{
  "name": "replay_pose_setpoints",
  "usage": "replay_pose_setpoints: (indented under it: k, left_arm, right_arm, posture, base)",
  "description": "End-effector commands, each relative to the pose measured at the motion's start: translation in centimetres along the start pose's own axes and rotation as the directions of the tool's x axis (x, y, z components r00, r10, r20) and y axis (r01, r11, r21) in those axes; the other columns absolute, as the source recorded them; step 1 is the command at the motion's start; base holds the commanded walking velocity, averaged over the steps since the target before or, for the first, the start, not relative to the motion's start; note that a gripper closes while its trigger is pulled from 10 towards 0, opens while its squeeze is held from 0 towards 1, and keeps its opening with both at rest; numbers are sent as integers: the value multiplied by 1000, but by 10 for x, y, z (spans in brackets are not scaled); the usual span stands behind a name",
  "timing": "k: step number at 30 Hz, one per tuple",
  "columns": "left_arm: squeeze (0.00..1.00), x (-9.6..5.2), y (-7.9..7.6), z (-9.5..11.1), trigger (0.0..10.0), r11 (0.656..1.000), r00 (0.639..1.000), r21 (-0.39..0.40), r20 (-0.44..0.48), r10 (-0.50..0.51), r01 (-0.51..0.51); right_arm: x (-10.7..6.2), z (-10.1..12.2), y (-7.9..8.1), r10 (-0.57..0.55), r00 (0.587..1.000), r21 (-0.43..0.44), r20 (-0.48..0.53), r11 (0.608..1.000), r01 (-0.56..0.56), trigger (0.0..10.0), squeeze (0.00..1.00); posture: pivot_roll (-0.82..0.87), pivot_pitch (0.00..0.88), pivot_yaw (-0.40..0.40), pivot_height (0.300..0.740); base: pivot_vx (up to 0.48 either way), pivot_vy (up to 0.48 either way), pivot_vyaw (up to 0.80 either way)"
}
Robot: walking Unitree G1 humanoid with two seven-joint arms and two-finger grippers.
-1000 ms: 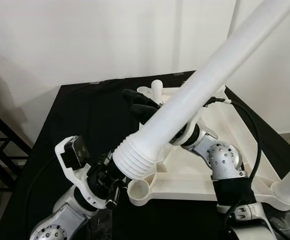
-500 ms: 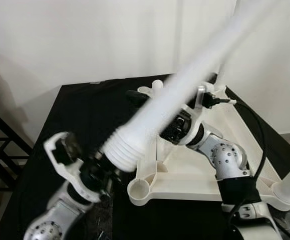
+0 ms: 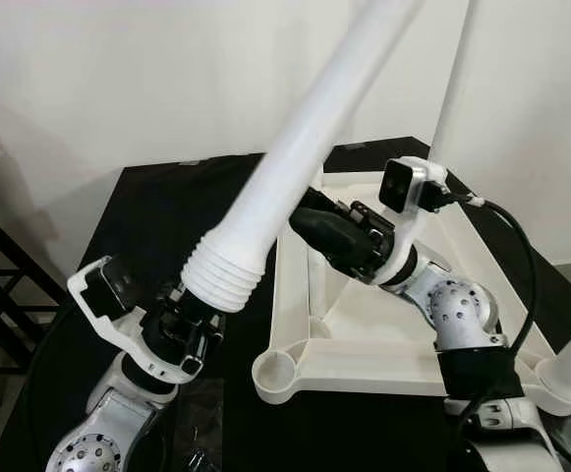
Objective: Building children table
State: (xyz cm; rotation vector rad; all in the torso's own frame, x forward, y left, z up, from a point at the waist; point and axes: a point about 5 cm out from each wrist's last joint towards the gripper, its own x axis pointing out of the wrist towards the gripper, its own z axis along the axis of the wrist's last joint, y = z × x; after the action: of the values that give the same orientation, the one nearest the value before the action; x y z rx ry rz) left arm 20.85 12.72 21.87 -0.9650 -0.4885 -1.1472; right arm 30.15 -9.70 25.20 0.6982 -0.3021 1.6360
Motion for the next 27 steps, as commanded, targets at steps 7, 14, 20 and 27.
replay_pose_setpoints:
  k: [7,14,20,27]
  left_arm:
    - [0,3,0,-15,0,999,999,-43,-50,-3,1]
    - [0,4,4,-18,0,999,999,-41,-41,14,-16]
    - [0,4,9,-17,0,999,999,-23,-23,48,-49]
    - [0,2,11,-20,0,998,997,-19,-53,59,-60]
  right_arm:
    - [15,1,8,99,995,31,25,995,-100,10000,0]
    - [23,1,14,159,987,53,39,986,-160,10000,0]
    - [23,2,15,173,984,61,50,983,-176,10000,0]
    - [23,5,16,179,982,65,66,981,-183,10000,0]
  posture:
    - [-42,0,38,740]
    - [-43,0,37,740]
    - [-43,0,37,740]
    - [-44,0,41,740]
  base:
    - [0,0,0]
    - [0,0,0]
    - [0,0,0]
    - [0,0,0]
